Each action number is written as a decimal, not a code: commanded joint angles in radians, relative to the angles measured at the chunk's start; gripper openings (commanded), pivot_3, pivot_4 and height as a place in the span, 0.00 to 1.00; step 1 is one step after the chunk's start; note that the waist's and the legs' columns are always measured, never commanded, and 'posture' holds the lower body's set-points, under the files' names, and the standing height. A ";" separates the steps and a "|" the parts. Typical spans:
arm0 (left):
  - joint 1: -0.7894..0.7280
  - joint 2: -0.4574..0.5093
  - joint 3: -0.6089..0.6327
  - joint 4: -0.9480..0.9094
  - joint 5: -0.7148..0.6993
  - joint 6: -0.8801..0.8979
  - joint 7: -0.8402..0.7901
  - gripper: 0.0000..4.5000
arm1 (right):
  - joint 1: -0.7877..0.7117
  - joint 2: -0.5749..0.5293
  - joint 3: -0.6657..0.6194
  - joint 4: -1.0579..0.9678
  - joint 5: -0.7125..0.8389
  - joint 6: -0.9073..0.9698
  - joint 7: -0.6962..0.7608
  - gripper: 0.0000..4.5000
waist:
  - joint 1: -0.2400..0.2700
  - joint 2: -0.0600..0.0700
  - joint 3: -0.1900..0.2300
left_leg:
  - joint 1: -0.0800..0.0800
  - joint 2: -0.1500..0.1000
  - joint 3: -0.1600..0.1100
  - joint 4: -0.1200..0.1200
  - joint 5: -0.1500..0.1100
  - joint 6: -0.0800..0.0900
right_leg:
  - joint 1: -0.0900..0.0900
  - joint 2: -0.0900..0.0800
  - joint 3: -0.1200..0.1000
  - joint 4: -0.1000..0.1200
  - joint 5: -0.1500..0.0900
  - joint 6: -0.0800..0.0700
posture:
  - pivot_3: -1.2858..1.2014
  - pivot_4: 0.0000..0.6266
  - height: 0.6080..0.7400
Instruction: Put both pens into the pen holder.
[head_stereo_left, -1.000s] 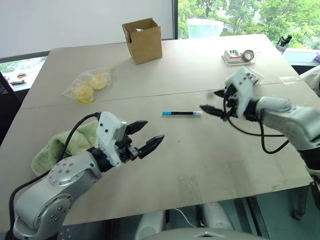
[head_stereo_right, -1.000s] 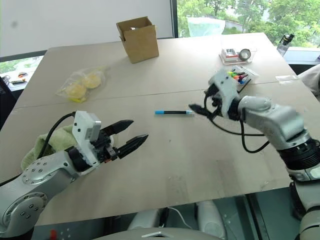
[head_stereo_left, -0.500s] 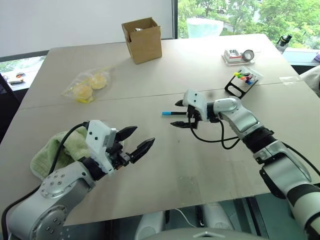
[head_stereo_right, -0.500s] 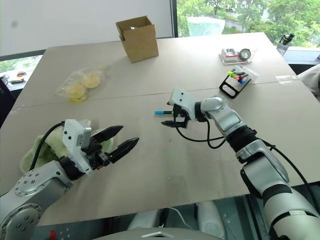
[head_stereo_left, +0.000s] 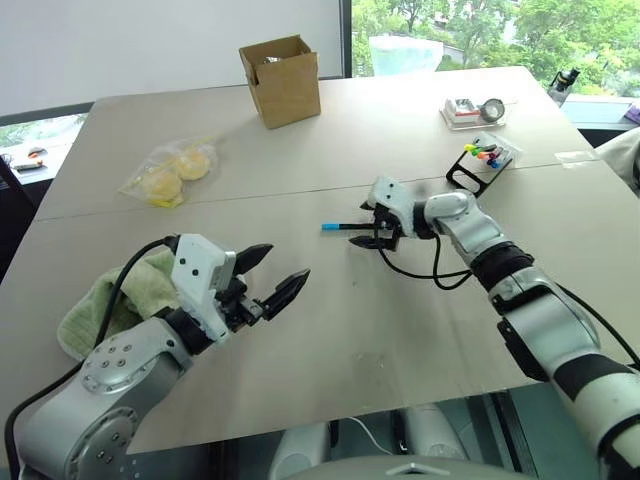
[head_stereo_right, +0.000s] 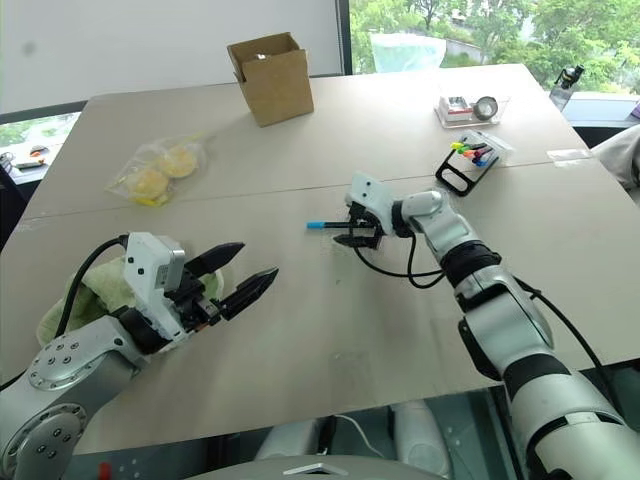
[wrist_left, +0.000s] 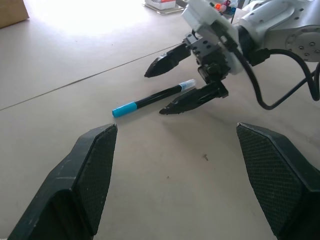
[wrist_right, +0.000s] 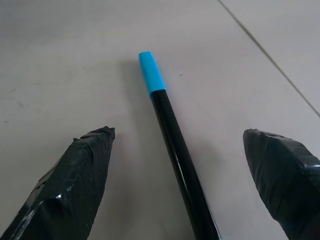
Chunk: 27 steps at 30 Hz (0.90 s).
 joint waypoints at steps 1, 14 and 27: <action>0.005 -0.001 0.012 -0.015 0.001 -0.012 -0.006 0.87 | -0.041 0.004 -0.018 0.045 -0.040 -0.067 0.022 0.85 | 0.002 0.000 0.000 | 0.000 0.000 0.000 0.000 0.000 0.000 | 0.000 0.000 0.000 0.000 0.000 0.000 | 0.52 0.24 1.00; 0.055 -0.040 -0.016 -0.065 0.038 -0.018 0.033 0.87 | -0.130 0.056 0.003 0.205 -0.204 -0.196 0.014 0.01 | 0.000 0.000 0.000 | 0.001 0.000 0.000 0.000 0.000 -0.001 | 0.000 0.000 0.000 0.001 0.000 0.000 | 0.52 0.24 1.00; 0.080 -0.076 -0.035 -0.091 0.066 -0.025 0.055 0.87 | -0.138 0.085 -0.332 0.121 0.093 -0.104 0.157 0.01 | 0.003 0.001 0.000 | 0.001 0.000 -0.001 0.000 0.001 -0.001 | 0.000 0.000 0.000 0.001 0.000 -0.001 | 0.52 0.24 1.00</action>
